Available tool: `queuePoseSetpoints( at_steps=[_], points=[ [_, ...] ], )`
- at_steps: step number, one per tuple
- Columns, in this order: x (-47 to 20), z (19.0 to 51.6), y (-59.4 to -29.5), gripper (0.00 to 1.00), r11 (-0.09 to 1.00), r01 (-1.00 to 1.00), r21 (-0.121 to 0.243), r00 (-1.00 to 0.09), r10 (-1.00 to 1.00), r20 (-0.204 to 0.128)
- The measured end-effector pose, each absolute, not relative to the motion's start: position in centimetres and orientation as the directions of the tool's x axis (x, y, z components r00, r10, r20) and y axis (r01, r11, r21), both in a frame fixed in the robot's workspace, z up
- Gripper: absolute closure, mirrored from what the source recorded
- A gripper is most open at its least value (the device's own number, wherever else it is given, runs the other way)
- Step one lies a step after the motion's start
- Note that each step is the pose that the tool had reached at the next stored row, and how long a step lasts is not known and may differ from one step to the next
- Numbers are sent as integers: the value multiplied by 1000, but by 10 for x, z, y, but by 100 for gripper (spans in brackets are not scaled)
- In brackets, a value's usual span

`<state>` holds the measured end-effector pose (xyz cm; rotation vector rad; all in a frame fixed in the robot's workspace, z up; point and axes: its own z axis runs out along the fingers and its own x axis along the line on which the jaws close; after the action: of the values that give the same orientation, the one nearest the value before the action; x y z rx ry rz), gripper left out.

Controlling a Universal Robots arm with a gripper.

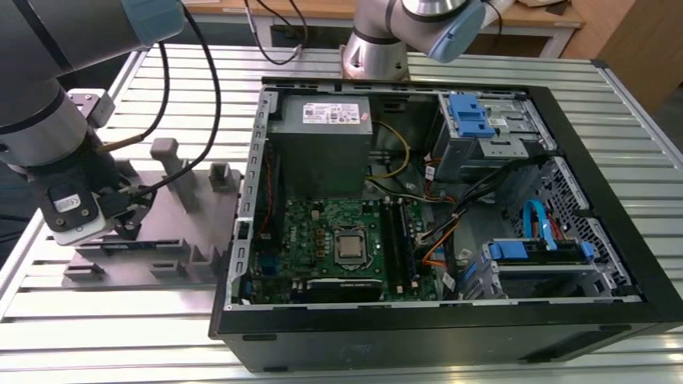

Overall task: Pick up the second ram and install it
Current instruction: 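Reach for the second ram, then pick up the second ram and move it above second insertion slot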

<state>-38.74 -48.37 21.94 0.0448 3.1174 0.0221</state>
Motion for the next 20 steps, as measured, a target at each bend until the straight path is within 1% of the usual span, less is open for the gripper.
queuePoseSetpoints(
  at_steps=[7, 20],
  points=[
    [-387, 219, -484, 93, 1000, 10, 14, -1000, 11, -24],
    [-387, 219, -484, 93, 976, -216, 14, -976, -215, -24]
  ],
)
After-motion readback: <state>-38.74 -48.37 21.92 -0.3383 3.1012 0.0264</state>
